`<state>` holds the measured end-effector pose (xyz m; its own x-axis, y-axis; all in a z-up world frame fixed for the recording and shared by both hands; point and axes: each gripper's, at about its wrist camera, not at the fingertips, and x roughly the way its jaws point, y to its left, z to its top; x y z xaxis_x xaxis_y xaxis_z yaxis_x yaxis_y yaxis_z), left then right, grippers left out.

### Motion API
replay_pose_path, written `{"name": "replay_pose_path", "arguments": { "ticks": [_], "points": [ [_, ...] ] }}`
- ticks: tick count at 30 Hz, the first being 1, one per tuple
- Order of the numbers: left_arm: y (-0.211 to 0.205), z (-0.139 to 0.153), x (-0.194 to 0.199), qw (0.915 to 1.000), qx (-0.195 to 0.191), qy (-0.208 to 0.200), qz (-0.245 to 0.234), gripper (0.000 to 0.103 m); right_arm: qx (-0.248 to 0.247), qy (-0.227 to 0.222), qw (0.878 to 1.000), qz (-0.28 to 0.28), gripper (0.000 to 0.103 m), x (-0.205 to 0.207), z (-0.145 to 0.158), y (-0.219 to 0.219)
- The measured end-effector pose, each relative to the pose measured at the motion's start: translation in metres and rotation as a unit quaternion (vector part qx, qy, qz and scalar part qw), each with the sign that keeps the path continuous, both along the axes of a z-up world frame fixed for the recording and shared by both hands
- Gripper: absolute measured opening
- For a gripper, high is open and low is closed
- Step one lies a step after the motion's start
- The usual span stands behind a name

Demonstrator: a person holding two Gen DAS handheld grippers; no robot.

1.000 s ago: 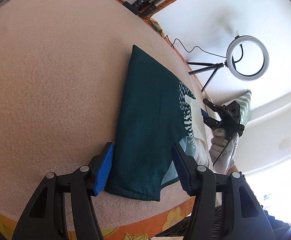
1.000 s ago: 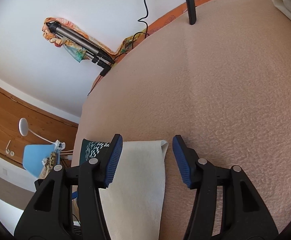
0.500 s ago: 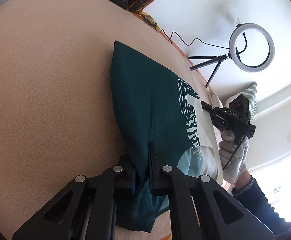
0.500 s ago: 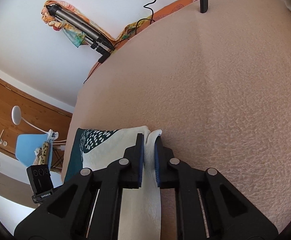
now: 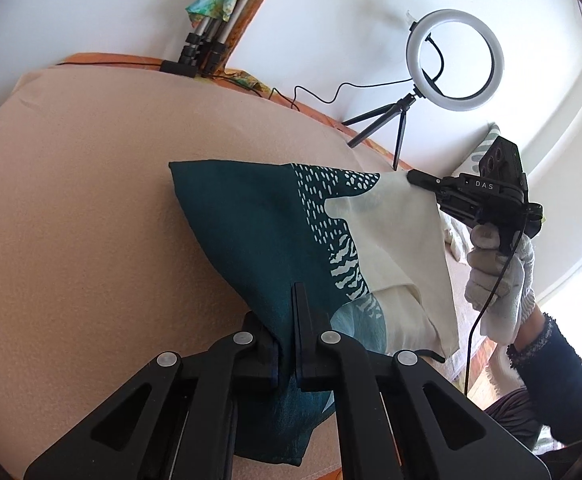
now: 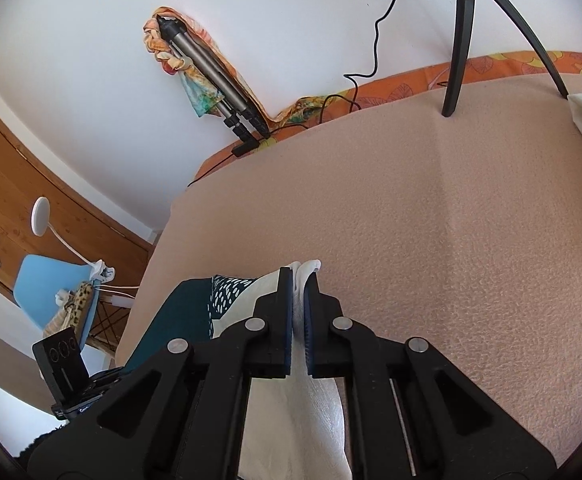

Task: Fold small clothes
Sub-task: 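Lift the folded bundle with both grippers and carry it toward the pillow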

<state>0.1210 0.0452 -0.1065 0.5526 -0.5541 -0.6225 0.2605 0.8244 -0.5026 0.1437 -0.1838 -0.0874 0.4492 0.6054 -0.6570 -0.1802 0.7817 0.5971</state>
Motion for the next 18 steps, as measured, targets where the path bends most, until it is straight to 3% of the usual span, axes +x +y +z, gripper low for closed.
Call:
{"name": "replay_pose_path", "arguments": {
  "ticks": [7,18],
  "points": [
    [-0.019,0.014,0.000,0.9993,-0.005,-0.029,-0.024,0.003,-0.015,-0.030,0.999,-0.009,0.005,-0.011,0.030,-0.008],
    [-0.077,0.037,0.018,0.9944,-0.007,-0.068,-0.081,0.003,-0.025,-0.065,0.996,-0.060,0.005,-0.030,0.072,-0.070]
  ]
}}
